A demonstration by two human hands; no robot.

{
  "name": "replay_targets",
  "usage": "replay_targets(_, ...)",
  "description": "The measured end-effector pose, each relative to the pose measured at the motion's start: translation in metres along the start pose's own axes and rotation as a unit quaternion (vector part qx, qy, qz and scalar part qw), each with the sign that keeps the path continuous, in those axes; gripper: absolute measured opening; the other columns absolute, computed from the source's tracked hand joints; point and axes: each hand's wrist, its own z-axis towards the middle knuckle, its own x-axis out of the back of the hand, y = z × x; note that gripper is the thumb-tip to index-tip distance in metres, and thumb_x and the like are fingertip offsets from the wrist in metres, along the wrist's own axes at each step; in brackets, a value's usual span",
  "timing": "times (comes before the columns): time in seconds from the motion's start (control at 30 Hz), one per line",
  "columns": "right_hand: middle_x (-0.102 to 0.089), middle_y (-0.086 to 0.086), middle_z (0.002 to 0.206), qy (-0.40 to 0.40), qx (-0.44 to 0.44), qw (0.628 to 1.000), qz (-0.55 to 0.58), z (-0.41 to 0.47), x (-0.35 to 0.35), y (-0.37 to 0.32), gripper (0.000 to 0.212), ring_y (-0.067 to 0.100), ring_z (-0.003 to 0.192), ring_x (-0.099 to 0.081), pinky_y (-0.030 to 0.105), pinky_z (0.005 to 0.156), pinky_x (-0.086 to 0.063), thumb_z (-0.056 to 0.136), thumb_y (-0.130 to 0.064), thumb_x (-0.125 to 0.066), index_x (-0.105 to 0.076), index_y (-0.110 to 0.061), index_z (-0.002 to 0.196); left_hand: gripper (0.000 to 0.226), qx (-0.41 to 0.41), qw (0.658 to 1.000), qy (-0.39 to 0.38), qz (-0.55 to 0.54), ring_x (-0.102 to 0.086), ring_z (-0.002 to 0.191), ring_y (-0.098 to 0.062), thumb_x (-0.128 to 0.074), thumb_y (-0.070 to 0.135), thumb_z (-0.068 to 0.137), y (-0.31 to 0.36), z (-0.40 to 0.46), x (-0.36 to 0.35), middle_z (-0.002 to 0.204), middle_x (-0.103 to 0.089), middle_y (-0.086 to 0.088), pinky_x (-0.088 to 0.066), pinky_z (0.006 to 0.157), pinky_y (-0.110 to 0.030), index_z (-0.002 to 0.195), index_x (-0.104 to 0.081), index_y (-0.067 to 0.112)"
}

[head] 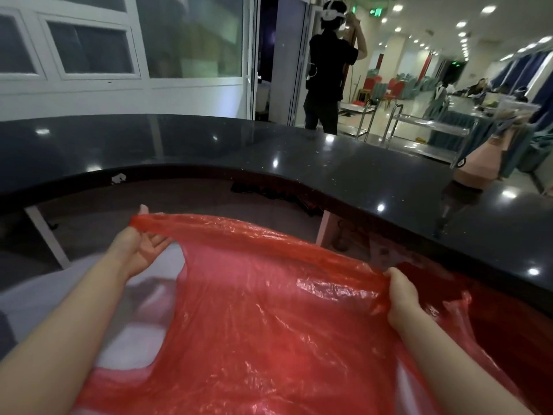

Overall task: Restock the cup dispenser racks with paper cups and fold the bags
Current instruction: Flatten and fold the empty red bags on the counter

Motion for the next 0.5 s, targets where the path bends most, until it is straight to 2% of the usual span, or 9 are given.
replay_targets(0.07, -0.062, 0.009, 0.069, -0.002, -0.014, 1.000, -0.008, 0.000, 0.006, 0.001, 0.007, 0.026, 0.056, -0.059, 0.034, 0.053, -0.053, 0.080, -0.015, -0.059, -0.060, -0.009, 0.079, 0.034, -0.006, 1.000, -0.013, -0.014, -0.069, 0.089, -0.015, -0.045, 0.050, 0.093, 0.000, -0.006, -0.002, 0.107, -0.066, -0.006, -0.048, 0.090, -0.035, 0.096, -0.057, 0.018)
replay_targets(0.13, -0.058, 0.003, 0.046, -0.021, -0.016, 1.000, -0.014, 0.000, 0.013, 0.000, 0.009, 0.016, 0.035, -0.054, 0.020, 0.035, -0.044, 0.085, -0.009, -0.062, -0.057, -0.007, 0.078, 0.025, -0.021, 0.999, -0.029, -0.037, -0.065, 0.099, -0.018, -0.048, 0.042, 0.093, 0.002, -0.011, 0.000, 0.114, -0.064, -0.008, -0.045, 0.094, -0.039, 0.095, -0.057, 0.019)
replay_targets(0.17, -0.056, 0.001, 0.042, -0.030, -0.013, 0.999, -0.017, -0.001, 0.016, -0.002, 0.010, 0.012, 0.033, -0.052, 0.018, 0.034, -0.041, 0.087, -0.008, -0.062, -0.057, -0.007, 0.080, 0.020, -0.029, 0.998, -0.031, -0.047, -0.062, 0.104, -0.019, -0.050, 0.039, 0.092, 0.003, -0.014, 0.001, 0.117, -0.062, -0.009, -0.043, 0.096, -0.040, 0.095, -0.056, 0.020)
replay_targets(0.2, -0.060, 0.002, 0.048, -0.042, -0.006, 0.999, -0.019, -0.002, 0.018, -0.004, 0.006, 0.012, 0.039, -0.056, 0.020, 0.038, -0.044, 0.088, -0.008, -0.063, -0.058, -0.008, 0.084, 0.018, -0.035, 0.997, -0.031, -0.060, -0.061, 0.106, -0.020, -0.052, 0.037, 0.089, 0.004, -0.015, 0.002, 0.119, -0.060, -0.010, -0.043, 0.097, -0.041, 0.094, -0.056, 0.020)
replay_targets(0.27, -0.068, 0.010, 0.074, -0.068, 0.027, 0.997, -0.028, -0.007, 0.019, -0.011, 0.009, 0.020, 0.061, -0.064, 0.027, 0.051, -0.052, 0.088, -0.007, -0.063, -0.063, -0.011, 0.096, 0.017, -0.053, 0.995, -0.024, -0.079, -0.060, 0.106, -0.021, -0.055, 0.037, 0.086, 0.009, -0.017, 0.001, 0.116, -0.060, -0.010, -0.043, 0.096, -0.042, 0.095, -0.055, 0.022)
replay_targets(0.3, -0.069, 0.011, 0.079, -0.077, 0.050, 0.995, -0.042, -0.008, 0.019, -0.013, 0.012, 0.021, 0.063, -0.065, 0.026, 0.052, -0.053, 0.087, -0.006, -0.064, -0.065, -0.012, 0.098, 0.011, -0.064, 0.995, -0.013, -0.076, -0.060, 0.105, -0.022, -0.054, 0.032, 0.089, 0.012, -0.015, 0.003, 0.112, -0.060, -0.010, -0.045, 0.094, -0.042, 0.095, -0.054, 0.023)
replay_targets(0.33, -0.069, 0.010, 0.076, -0.076, 0.076, 0.992, -0.065, -0.010, 0.020, -0.016, 0.013, 0.018, 0.058, -0.065, 0.022, 0.048, -0.052, 0.085, -0.005, -0.065, -0.067, -0.012, 0.096, 0.004, -0.073, 0.994, -0.004, -0.078, -0.061, 0.102, -0.022, -0.051, 0.025, 0.093, 0.015, -0.015, 0.004, 0.108, -0.060, -0.008, -0.046, 0.092, -0.040, 0.095, -0.055, 0.025)
replay_targets(0.4, -0.066, 0.006, 0.063, -0.046, 0.120, 0.984, -0.121, -0.011, 0.023, -0.023, 0.012, 0.008, 0.040, -0.058, 0.014, 0.037, -0.044, 0.080, -0.005, -0.072, -0.069, -0.009, 0.092, 0.019, -0.083, 0.993, 0.019, -0.086, -0.060, 0.098, -0.020, -0.044, 0.013, 0.094, 0.021, -0.012, 0.010, 0.102, -0.057, -0.006, -0.048, 0.090, -0.039, 0.091, -0.055, 0.027)
replay_targets(0.5, -0.061, 0.004, 0.053, -0.036, 0.124, 0.981, -0.142, -0.010, 0.026, -0.031, 0.017, 0.005, 0.032, -0.050, 0.014, 0.034, -0.040, 0.076, -0.011, -0.077, -0.068, -0.005, 0.088, 0.019, -0.080, 0.994, 0.052, -0.061, -0.058, 0.086, -0.014, -0.045, 0.009, 0.093, 0.023, -0.010, 0.017, 0.088, -0.053, -0.001, -0.047, 0.092, -0.037, 0.085, -0.056, 0.024)
